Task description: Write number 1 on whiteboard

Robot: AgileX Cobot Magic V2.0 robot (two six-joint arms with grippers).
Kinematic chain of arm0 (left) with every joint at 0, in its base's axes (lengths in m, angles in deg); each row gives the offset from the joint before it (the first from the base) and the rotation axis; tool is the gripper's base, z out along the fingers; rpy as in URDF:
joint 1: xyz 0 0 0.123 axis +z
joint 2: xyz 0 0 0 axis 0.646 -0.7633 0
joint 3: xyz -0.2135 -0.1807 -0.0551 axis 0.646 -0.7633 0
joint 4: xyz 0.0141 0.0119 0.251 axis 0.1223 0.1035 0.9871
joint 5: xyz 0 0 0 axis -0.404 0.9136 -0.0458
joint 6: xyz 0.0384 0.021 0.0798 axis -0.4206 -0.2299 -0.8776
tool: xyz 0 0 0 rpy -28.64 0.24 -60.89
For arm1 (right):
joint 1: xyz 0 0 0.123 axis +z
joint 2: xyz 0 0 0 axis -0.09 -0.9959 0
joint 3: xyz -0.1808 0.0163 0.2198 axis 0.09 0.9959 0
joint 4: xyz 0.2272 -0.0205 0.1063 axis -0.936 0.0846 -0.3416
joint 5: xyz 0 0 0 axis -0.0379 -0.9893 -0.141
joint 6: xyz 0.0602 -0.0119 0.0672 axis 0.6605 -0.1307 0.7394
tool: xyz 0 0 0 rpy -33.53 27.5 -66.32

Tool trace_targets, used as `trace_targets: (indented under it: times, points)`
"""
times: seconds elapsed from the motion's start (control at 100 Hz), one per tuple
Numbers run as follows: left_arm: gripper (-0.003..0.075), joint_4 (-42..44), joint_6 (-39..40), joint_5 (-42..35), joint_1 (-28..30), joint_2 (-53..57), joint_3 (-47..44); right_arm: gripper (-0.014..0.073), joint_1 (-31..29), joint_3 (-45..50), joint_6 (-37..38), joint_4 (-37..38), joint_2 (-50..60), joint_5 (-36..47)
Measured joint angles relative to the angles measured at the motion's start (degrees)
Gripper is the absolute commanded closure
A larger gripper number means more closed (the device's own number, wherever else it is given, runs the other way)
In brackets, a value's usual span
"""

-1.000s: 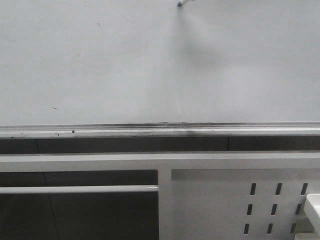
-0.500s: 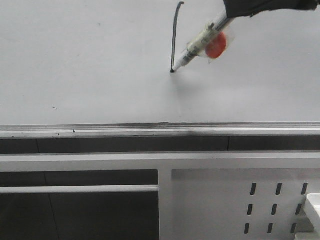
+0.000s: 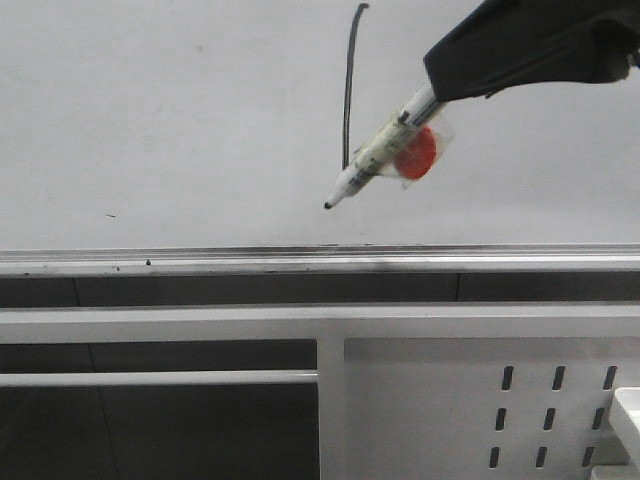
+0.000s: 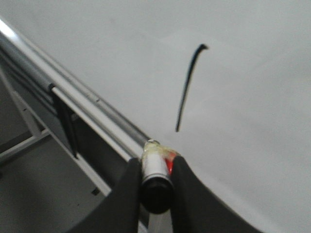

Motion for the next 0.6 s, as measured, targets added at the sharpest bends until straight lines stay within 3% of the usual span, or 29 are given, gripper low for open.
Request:
trace_targets:
  times: [0.05,0.18,0.27,0.32,0.43,0.6]
  points:
    - [0.0659,0.0,0.0,-4.36,0.0,0.0,-1.5,0.0663,1.98,0.0,0.0,0.43,1.02,-2.29]
    - [0.0476,0.41,0.27,-15.59,0.0,-0.79,-5.06,0.0663,5.81,-2.03,0.0,2.03,2.36,-9.85]
    - [0.0345,0.77,1.27,-19.65,0.0,-1.95,-6.9,0.0663,7.69,-4.5,0.0,2.94,2.36,-14.69]
    - [0.0311,0.9,2.05,-21.79,0.0,-2.65,-7.51,0.0663,8.36,-5.96,0.0,3.21,2.36,-16.26]
    - [0.0336,2.7,4.24,-26.9,0.0,-4.63,-7.85,0.0663,9.2,-9.86,0.0,4.0,2.13,-20.51]
    - [0.044,13.6,9.29,-39.98,0.0,-11.42,-7.85,0.0663,9.98,-15.88,-0.12,5.65,-0.08,-26.02]
